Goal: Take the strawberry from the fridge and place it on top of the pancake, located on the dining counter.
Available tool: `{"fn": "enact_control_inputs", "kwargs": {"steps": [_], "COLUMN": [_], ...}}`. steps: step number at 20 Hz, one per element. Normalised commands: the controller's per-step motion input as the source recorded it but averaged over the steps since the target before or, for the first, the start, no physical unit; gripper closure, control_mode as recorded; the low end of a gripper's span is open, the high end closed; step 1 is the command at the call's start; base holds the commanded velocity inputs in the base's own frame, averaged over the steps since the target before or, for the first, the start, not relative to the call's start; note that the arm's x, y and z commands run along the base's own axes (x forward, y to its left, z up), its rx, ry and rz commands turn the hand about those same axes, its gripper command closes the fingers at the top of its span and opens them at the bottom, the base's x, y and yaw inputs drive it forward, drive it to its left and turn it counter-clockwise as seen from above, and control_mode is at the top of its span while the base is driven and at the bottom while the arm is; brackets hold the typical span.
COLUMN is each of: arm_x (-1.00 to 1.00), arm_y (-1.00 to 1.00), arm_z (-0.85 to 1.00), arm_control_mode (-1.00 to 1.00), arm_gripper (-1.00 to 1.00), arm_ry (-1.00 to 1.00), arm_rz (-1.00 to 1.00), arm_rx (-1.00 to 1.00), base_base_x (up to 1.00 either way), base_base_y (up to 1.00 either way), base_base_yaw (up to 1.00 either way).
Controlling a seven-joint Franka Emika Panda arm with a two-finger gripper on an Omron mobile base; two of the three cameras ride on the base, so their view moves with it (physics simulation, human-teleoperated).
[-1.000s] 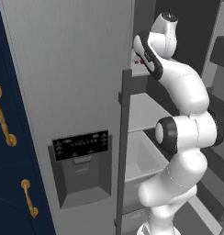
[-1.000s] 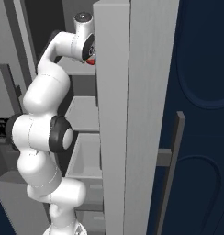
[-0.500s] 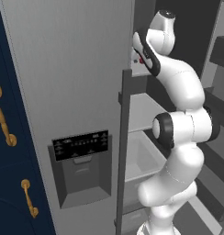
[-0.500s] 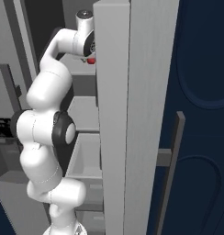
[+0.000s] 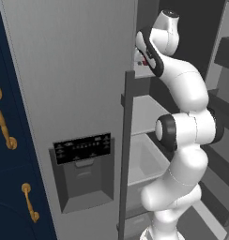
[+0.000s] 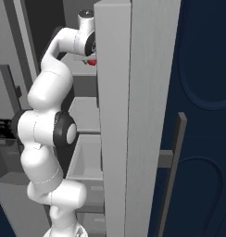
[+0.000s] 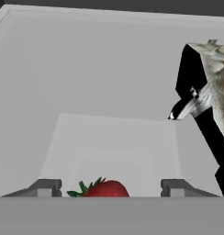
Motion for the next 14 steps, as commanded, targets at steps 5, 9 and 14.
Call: {"fn": "enact_control_inputs", "kwargs": {"steps": [5, 9, 14], "arm_x": [-0.01, -0.29, -0.82], "arm_y": [0.15, 0.06, 0.01], "arm_z": [-0.43, -0.19, -0.03], "arm_control_mode": [-1.0, -1.0, -1.0], "arm_gripper": [1.0, 1.0, 1.0], "arm_ry": [0.01, -0.01, -0.06], "arm_rz": [0.04, 0.02, -0.02], "arm_rx": [0.04, 0.02, 0.0], "base_base_x": [0.0, 0.0, 0.0], "base_base_y": [0.0, 0.0, 0.0], "base_base_yaw": [0.0, 0.0, 0.0]}}
